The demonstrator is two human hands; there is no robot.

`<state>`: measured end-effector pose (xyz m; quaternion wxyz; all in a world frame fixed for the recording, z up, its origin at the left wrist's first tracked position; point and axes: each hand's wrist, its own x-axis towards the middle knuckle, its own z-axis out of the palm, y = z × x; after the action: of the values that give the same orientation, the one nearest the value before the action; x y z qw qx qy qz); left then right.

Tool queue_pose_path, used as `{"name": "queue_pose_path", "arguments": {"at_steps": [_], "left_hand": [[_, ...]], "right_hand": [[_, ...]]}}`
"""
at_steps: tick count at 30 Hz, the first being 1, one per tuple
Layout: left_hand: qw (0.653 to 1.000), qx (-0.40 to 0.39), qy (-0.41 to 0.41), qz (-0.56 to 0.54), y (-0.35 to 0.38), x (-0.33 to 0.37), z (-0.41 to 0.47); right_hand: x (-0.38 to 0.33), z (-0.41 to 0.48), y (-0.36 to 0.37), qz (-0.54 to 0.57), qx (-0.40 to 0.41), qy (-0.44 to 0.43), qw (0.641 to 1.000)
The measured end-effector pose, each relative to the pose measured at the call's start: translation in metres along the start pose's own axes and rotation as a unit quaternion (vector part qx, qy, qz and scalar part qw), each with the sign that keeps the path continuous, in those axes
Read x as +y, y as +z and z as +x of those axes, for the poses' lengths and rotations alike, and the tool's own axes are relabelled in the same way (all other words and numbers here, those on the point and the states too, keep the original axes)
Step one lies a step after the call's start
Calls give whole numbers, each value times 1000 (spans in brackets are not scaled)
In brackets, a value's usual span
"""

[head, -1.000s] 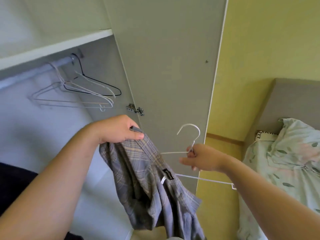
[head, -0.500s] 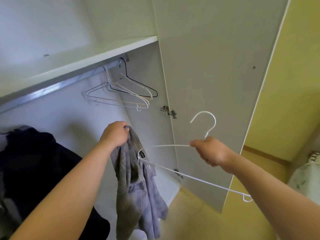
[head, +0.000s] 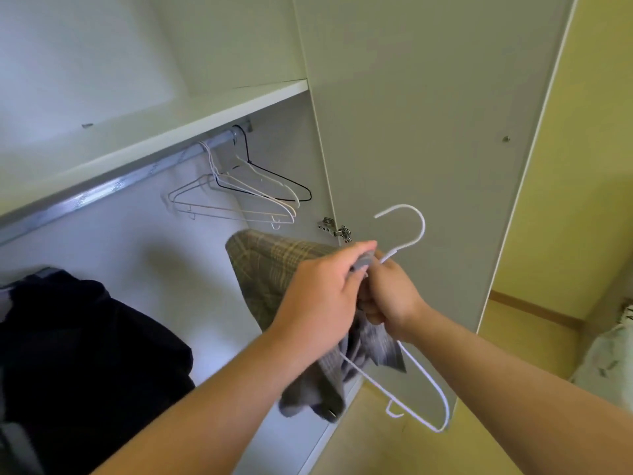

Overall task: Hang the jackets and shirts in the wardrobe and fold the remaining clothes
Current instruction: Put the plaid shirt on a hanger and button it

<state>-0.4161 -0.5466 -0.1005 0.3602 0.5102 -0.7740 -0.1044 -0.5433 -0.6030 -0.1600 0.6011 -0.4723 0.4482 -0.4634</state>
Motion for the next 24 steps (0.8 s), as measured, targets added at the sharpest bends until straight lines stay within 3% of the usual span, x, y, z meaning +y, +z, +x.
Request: {"name": "queue_pose_path", "arguments": {"at_steps": [2, 7, 9, 11, 13, 15, 17, 20, 24], "left_hand": [[1000, -6, 14, 24, 0, -2, 4], [990, -51, -3, 131, -5, -26, 21], [965, -46, 28, 257, -8, -38, 24], [945, -31, 82, 314, -7, -52, 28], [955, -43, 97, 276, -2, -66, 34], [983, -86, 45, 153, 0, -75, 40], [995, -73, 39, 62, 5, -77, 43], [993, 1, 97, 68, 12, -71, 43], [984, -1, 130, 121, 21, -60, 47]], "right_hand": [[1, -1, 2, 64, 21, 8, 998], [-2, -3, 1, 53, 31, -33, 998], [-3, -4, 0, 89, 23, -15, 996], [-4, -4, -5, 105, 5, -4, 994], [-4, -5, -9, 104, -26, 17, 994], [-1, -6, -11, 116, -60, 41, 991], [2, -5, -11, 144, -61, 58, 986], [3, -5, -15, 112, -32, 59, 991], [17, -6, -24, -35, -24, 59, 997]]}}
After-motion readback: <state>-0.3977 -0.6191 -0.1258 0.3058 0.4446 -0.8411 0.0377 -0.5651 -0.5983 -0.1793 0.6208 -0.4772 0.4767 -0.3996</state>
